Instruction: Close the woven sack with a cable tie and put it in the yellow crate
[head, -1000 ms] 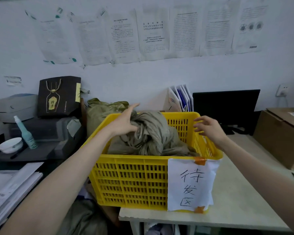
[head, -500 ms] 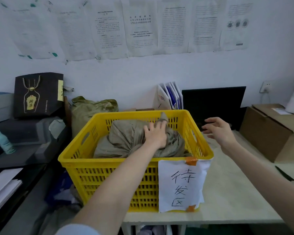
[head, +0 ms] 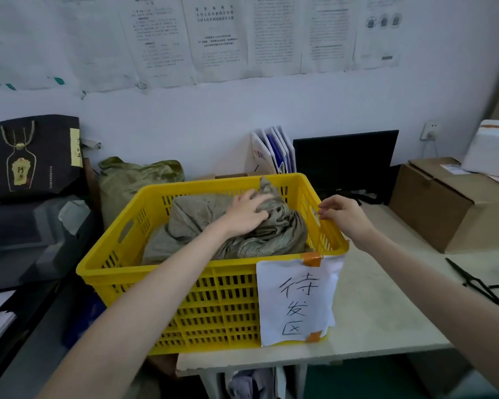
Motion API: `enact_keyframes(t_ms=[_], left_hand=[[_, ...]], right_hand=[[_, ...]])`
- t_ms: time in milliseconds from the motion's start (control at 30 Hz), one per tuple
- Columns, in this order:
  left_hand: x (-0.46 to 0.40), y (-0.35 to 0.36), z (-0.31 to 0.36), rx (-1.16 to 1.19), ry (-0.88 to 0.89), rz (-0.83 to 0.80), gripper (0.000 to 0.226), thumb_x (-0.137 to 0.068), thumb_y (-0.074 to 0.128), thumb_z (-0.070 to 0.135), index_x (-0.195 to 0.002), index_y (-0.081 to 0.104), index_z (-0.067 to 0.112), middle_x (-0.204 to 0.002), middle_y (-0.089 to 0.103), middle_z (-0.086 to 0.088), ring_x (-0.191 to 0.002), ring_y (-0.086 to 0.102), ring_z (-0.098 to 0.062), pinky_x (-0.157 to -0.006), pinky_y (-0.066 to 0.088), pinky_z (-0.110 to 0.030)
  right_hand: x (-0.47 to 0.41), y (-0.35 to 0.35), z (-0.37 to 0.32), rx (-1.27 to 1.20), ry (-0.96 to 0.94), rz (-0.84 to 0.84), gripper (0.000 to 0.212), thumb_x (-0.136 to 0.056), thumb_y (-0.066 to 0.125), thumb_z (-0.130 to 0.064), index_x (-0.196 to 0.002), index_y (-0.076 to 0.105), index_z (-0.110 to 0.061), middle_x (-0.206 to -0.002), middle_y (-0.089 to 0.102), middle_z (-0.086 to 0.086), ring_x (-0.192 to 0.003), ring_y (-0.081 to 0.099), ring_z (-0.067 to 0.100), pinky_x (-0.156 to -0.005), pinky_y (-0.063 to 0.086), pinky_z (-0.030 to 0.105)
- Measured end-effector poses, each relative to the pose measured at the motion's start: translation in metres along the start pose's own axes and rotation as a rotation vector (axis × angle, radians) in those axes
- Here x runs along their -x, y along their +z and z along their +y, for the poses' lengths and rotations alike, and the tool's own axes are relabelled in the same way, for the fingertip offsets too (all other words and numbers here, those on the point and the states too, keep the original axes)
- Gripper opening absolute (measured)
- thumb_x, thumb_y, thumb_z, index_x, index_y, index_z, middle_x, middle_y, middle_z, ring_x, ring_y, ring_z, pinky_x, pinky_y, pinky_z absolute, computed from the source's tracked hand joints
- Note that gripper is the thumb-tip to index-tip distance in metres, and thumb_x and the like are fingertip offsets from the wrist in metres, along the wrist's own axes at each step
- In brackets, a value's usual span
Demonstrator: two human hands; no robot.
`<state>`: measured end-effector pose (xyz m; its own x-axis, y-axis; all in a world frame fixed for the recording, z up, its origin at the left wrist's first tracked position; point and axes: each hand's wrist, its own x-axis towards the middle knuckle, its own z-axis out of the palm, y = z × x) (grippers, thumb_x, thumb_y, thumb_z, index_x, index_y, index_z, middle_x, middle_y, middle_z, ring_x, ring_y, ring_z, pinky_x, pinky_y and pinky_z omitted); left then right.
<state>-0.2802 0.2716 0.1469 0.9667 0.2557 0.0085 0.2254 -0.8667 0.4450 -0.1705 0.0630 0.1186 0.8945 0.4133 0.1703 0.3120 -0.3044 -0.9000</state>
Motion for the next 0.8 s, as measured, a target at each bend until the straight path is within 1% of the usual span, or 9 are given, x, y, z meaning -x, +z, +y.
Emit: enact_keyframes(t_ms=[67,133,267,433,567,633,700,767,800], left_hand=[[0.013,0.003,0.003,-0.09,-0.054,0.236,0.045,-0.098,0.039,0.04,-0.142,0.033,0.043,-0.152,0.021,-0.003,-0.14,0.017,-0.034,-0.111,0.018,-0.058],[0.023,0.01,0.004,-0.131,-0.04,0.297,0.047,-0.098,0.032,0.049,-0.145,0.027,0.042,-0.15,0.022,-0.001,-0.138,0.022,-0.031,-0.109,0.019,-0.058],[0.015,0.025,0.0,-0.266,0.069,0.001,0.059,-0.097,0.019,0.06,-0.152,0.007,0.042,-0.163,0.006,0.006,-0.148,0.01,-0.024,-0.115,0.009,-0.056],[-0.022,0.043,0.0,-0.459,-0.004,-0.279,0.059,-0.099,0.014,0.056,-0.153,0.016,0.032,-0.163,0.011,0.003,-0.149,0.004,-0.024,-0.116,0.003,-0.055],[-0.029,0.049,0.003,-0.467,-0.075,-0.353,0.062,-0.099,0.014,0.055,-0.153,0.022,0.024,-0.162,0.013,-0.001,-0.149,0.003,-0.025,-0.116,0.001,-0.058],[-0.021,0.048,0.005,-0.385,-0.069,-0.32,0.061,-0.099,0.019,0.055,-0.151,0.026,0.024,-0.162,0.015,-0.002,-0.149,0.005,-0.025,-0.116,0.002,-0.056],[-0.008,0.039,0.006,-0.101,-0.046,-0.268,0.056,-0.1,0.032,0.05,-0.147,0.038,0.022,-0.159,0.026,-0.003,-0.146,0.019,-0.025,-0.117,0.012,-0.047],[0.004,0.024,0.008,0.226,-0.023,-0.196,0.045,-0.1,0.043,0.04,-0.138,0.052,0.018,-0.151,0.042,-0.002,-0.139,0.036,-0.022,-0.11,0.024,-0.033],[0.012,0.016,0.01,0.289,0.003,-0.144,0.04,-0.1,0.045,0.035,-0.134,0.056,0.017,-0.147,0.048,-0.002,-0.136,0.04,-0.021,-0.105,0.027,-0.029]], right_hand=[[0.0,-0.001,-0.002,-0.036,0.033,-0.003,0.015,-0.087,0.058,-0.003,-0.098,0.063,-0.013,-0.092,0.065,0.005,-0.089,0.059,0.017,-0.088,0.047,0.036],[-0.002,-0.002,-0.003,-0.043,0.053,-0.026,0.016,-0.086,0.059,-0.003,-0.098,0.062,-0.012,-0.093,0.064,0.006,-0.09,0.059,0.018,-0.088,0.047,0.036],[-0.006,-0.009,-0.009,-0.043,0.079,-0.117,0.019,-0.087,0.053,0.006,-0.1,0.062,-0.005,-0.092,0.064,0.01,-0.091,0.061,0.021,-0.089,0.049,0.034],[-0.007,-0.015,-0.011,-0.1,0.088,-0.147,0.021,-0.089,0.046,0.011,-0.099,0.061,0.001,-0.085,0.064,0.012,-0.083,0.063,0.019,-0.078,0.051,0.023],[-0.004,-0.015,-0.008,-0.138,0.08,-0.129,0.021,-0.089,0.047,0.01,-0.103,0.061,0.002,-0.085,0.064,0.012,-0.082,0.063,0.019,-0.081,0.052,0.025],[-0.002,-0.015,-0.007,-0.158,0.079,-0.114,0.021,-0.089,0.048,0.009,-0.104,0.06,0.002,-0.087,0.065,0.012,-0.082,0.063,0.02,-0.084,0.052,0.028],[-0.001,-0.015,-0.006,-0.17,0.077,-0.103,0.02,-0.088,0.049,0.008,-0.104,0.06,0.002,-0.088,0.065,0.013,-0.083,0.063,0.021,-0.082,0.052,0.028],[0.0,-0.017,-0.007,-0.152,0.069,-0.098,0.018,-0.089,0.05,0.007,-0.102,0.06,0.0,-0.089,0.065,0.014,-0.083,0.064,0.022,-0.076,0.052,0.025],[0.002,-0.018,-0.007,-0.146,0.066,-0.104,0.017,-0.089,0.051,0.006,-0.101,0.06,-0.001,-0.089,0.065,0.013,-0.083,0.064,0.023,-0.075,0.052,0.026]])
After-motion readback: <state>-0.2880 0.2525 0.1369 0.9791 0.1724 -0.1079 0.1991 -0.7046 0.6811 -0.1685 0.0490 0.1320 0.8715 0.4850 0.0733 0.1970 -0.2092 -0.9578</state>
